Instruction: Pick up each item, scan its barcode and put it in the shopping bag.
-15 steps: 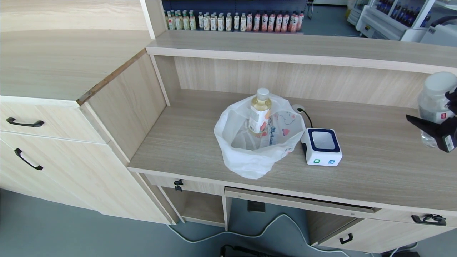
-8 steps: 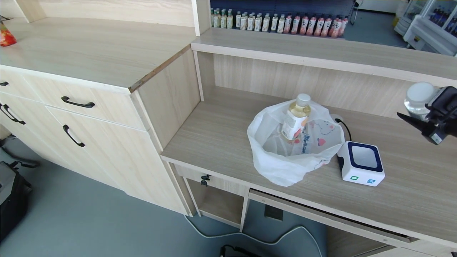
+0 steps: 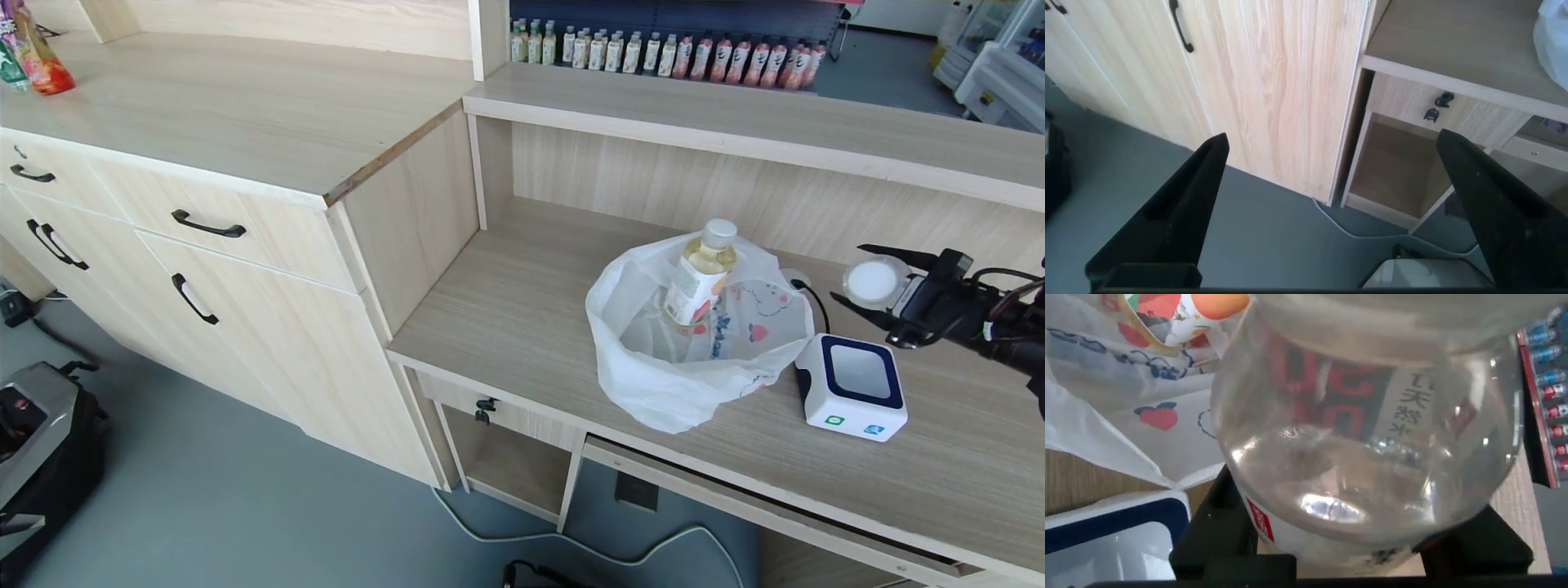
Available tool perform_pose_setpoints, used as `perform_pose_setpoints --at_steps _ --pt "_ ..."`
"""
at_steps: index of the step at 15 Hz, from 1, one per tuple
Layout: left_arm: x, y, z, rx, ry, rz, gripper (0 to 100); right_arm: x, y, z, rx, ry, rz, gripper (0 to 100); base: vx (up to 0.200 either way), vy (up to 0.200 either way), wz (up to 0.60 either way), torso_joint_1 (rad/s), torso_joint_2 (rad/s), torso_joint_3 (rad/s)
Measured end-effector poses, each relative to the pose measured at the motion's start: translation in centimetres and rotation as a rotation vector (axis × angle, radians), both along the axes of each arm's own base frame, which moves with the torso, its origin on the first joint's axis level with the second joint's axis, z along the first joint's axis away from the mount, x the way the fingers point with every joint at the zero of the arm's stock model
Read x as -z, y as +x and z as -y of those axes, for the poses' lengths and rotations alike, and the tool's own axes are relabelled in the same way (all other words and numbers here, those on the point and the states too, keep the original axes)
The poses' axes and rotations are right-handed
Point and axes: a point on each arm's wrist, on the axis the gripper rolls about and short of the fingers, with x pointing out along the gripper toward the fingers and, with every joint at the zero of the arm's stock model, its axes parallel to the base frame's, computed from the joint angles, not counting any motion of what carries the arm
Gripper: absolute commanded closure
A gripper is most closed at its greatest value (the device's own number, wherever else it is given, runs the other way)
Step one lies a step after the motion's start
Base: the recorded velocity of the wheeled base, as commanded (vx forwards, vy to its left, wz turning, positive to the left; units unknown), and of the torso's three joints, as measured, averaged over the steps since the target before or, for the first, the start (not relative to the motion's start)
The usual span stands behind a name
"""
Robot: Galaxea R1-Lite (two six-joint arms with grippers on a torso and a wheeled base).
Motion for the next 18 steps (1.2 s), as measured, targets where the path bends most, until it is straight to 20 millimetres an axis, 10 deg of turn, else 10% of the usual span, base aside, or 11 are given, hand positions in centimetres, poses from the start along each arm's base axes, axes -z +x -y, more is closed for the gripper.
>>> perform_pose_setpoints --at_steps 18 --pt "0.0 0.0 0.0 0.000 0.000 0.000 0 5.4 3.8 -2.8 -0.246 -0.022 -0.003 100 0.000 0.000 0.00 0.000 0.00 0.000"
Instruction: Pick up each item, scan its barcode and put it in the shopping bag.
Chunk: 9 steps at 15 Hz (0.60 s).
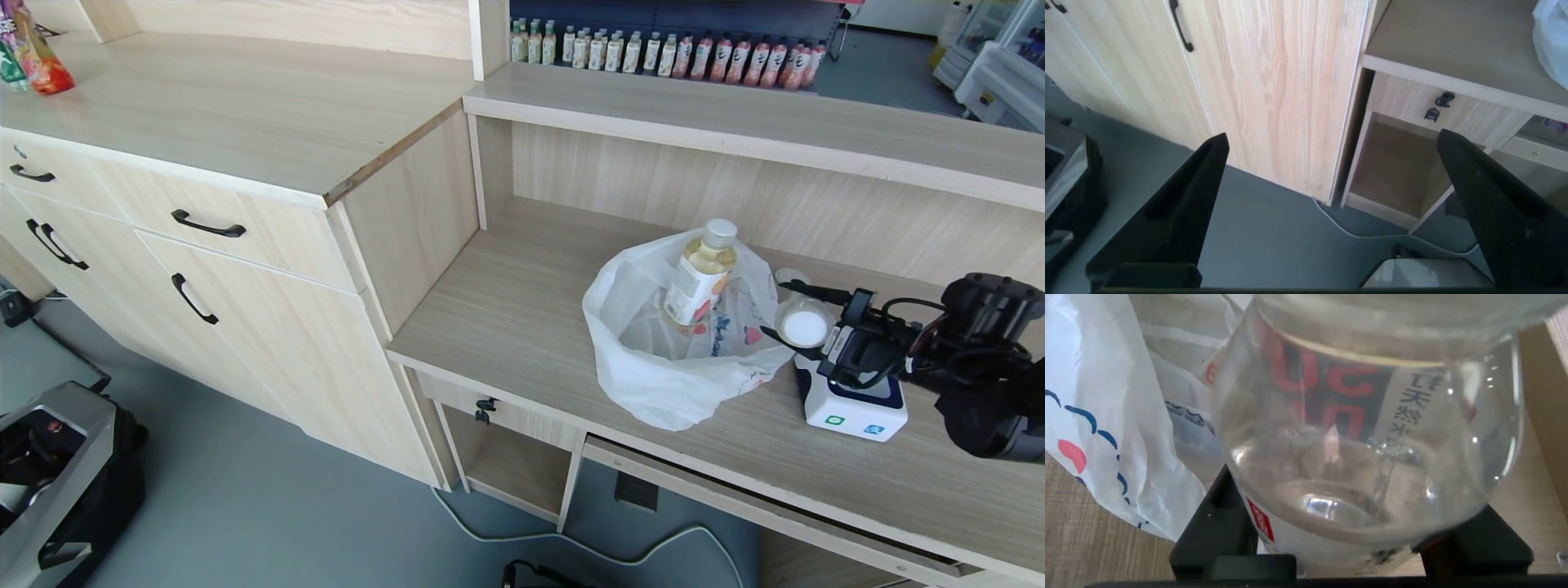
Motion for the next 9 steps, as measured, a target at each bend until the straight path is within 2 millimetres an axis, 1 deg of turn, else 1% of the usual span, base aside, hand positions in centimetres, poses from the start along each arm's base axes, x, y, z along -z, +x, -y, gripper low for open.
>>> perform_pose_setpoints --at_steps 6,9 --pt "0.0 0.0 0.0 0.000 0.000 0.000 0 -1.5 -1.3 -0.1 0.012 -0.027 0.012 100 0.000 0.000 0.00 0.000 0.00 0.000" --pt "0.0 0.0 0.0 0.000 0.000 0.000 0 -2.1 -2.4 0.2 0.023 -0.069 -0.007 100 0.000 0.000 0.00 0.000 0.00 0.000"
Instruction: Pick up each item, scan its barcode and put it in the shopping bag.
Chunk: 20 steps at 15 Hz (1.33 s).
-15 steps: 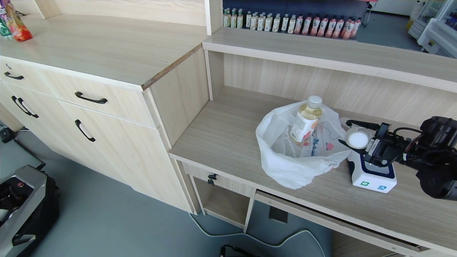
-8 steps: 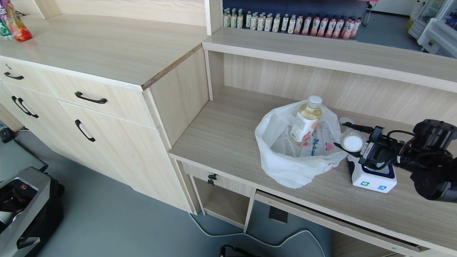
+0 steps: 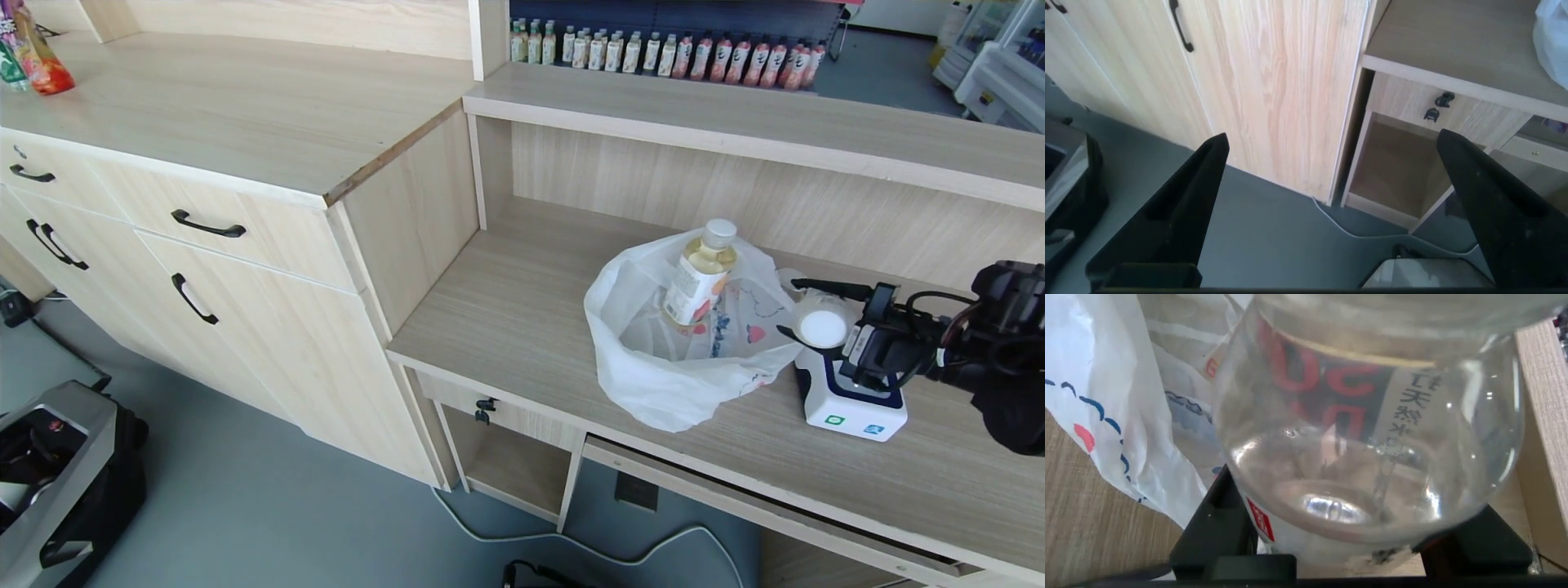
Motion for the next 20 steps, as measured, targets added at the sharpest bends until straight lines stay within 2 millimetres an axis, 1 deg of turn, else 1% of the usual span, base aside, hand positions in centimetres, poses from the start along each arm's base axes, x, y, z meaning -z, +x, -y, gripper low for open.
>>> perform_pose_setpoints --at_steps 2,4,6,11,20 --pt "0.0 0.0 0.0 0.000 0.000 0.000 0 0.1 -1.0 0.6 0.018 -0.037 -0.047 100 0.000 0.000 0.00 0.000 0.00 0.000" --pt "0.0 0.0 0.0 0.000 0.000 0.000 0 -0.2 -2.1 1.7 0.052 -0.075 -0.070 100 0.000 0.000 0.00 0.000 0.00 0.000" --pt "0.0 0.0 0.0 0.000 0.000 0.000 0 -0.7 -2.8 2.5 0.078 -0.090 -0.066 100 0.000 0.000 0.00 0.000 0.00 0.000" --pt "0.0 0.0 0.0 0.000 0.000 0.000 0 -1.4 -3.3 2.7 0.089 -0.097 -0.045 100 0.000 0.000 0.00 0.000 0.00 0.000" --pt "0.0 0.0 0.0 0.000 0.000 0.000 0 -1.2 -3.7 2.5 0.087 -0.098 -0.059 100 0.000 0.000 0.00 0.000 0.00 0.000"
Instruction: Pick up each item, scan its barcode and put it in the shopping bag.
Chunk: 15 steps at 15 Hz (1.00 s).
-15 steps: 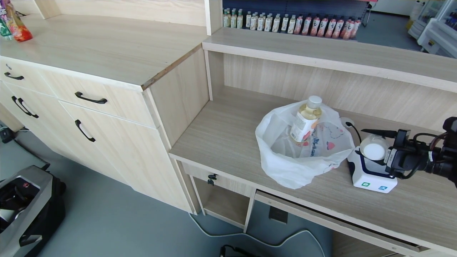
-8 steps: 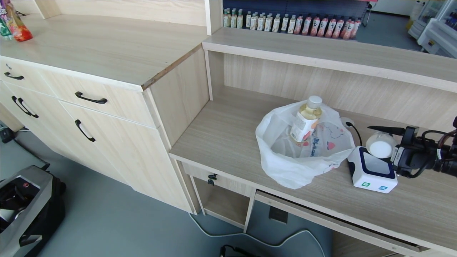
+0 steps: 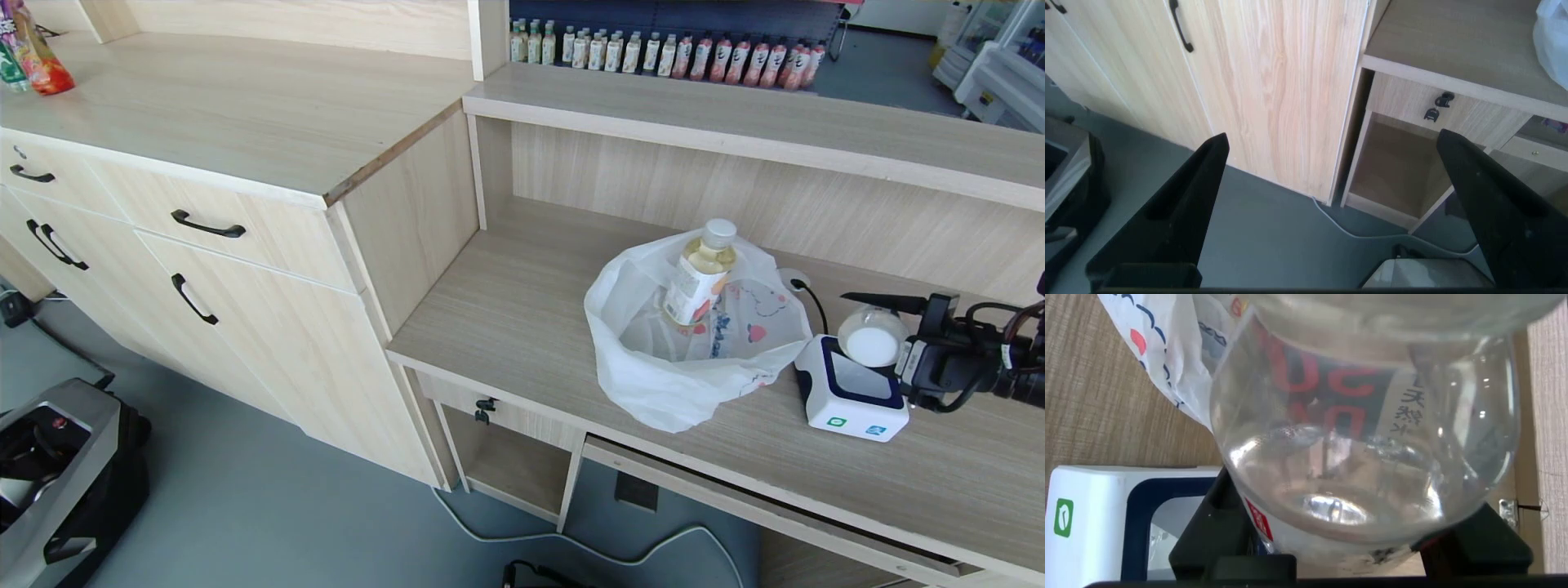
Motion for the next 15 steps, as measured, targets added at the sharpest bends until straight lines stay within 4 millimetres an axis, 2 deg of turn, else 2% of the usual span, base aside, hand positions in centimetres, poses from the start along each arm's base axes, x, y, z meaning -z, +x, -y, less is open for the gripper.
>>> perform_pose_setpoints --at_steps 6,9,13,15 --pt "0.0 0.0 0.0 0.000 0.000 0.000 0 0.0 -0.1 0.0 -0.002 -0.011 0.008 100 0.000 0.000 0.00 0.000 0.00 0.000" --pt "0.0 0.0 0.0 0.000 0.000 0.000 0 -1.4 -0.8 -0.2 0.003 0.019 0.022 100 0.000 0.000 0.00 0.000 0.00 0.000" --pt "0.0 0.0 0.0 0.000 0.000 0.000 0 -4.3 -5.3 -0.1 0.097 0.219 -0.088 100 0.000 0.000 0.00 0.000 0.00 0.000" --pt "0.0 0.0 0.0 0.000 0.000 0.000 0 -5.7 -7.8 0.8 0.179 0.288 -0.097 100 0.000 0.000 0.00 0.000 0.00 0.000"
